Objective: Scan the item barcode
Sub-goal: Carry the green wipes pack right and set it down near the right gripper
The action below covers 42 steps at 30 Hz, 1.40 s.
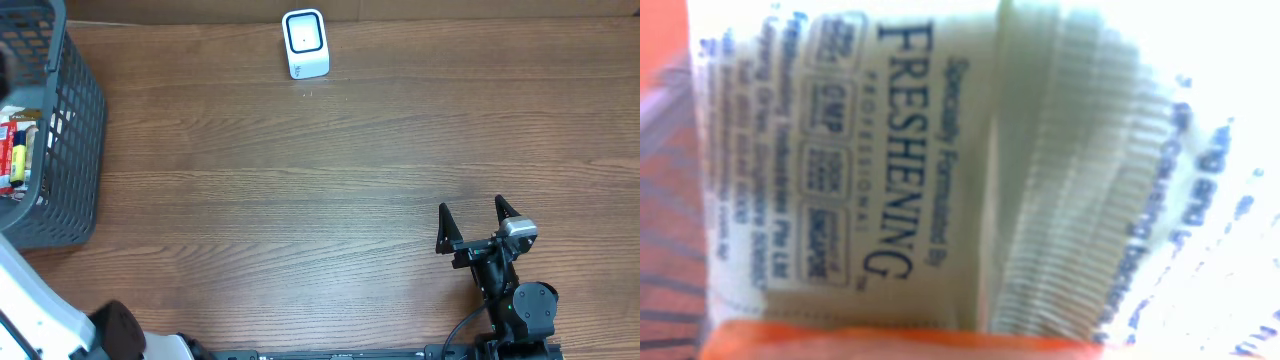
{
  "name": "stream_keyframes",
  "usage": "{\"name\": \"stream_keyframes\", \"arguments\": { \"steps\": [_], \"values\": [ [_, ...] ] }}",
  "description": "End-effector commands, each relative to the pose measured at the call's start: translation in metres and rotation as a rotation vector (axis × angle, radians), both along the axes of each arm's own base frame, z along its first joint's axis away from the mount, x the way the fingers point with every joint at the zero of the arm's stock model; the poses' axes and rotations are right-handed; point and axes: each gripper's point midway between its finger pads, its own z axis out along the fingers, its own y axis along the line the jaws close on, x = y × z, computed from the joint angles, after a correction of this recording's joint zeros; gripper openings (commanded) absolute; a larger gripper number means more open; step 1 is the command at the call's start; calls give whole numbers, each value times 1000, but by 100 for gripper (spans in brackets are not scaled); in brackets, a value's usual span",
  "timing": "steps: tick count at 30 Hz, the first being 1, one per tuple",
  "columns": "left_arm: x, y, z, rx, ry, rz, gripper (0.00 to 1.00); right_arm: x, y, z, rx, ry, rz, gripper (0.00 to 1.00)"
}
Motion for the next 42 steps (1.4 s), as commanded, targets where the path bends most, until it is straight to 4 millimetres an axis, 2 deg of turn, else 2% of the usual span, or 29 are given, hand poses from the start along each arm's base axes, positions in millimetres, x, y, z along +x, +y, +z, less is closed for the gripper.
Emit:
{"name": "stream_keyframes", "arguments": {
  "steps": [1,7,8,14,20,24,28,32,36,39,42],
  "values": [
    [0,-61,18,-80,-51,-97,45,0,-2,-2,-3,-4,-12,100],
    [3,-150,-8,-132,81,-243,49,0,-2,-2,-3,-4,-12,100],
    [2,-180,-18,-128,130,-312,49,0,-2,-2,-3,-4,-12,100],
    [3,-273,-57,-104,275,-506,49,0,-2,-2,-3,-4,-12,100],
    [1,-367,-121,-83,460,-673,48,0,-2,-2,-3,-4,-12,100],
    [2,-431,-172,-53,557,-768,47,0,-2,-2,-3,-4,-12,100],
    [-5,-487,-224,-10,629,-853,47,0,-2,-2,-3,-4,-12,100],
    [-14,-532,-274,32,678,-920,47,0,-2,-2,-3,-4,-12,100],
    [-16,-556,-312,56,704,-949,46,0,-2,-2,-3,-4,-12,100],
    [-17,-565,-329,61,710,-960,46,0,-2,-2,-3,-4,-12,100],
    [-19,-576,-332,59,694,-980,47,0,-2,-2,-3,-4,-12,100]
  ]
}}
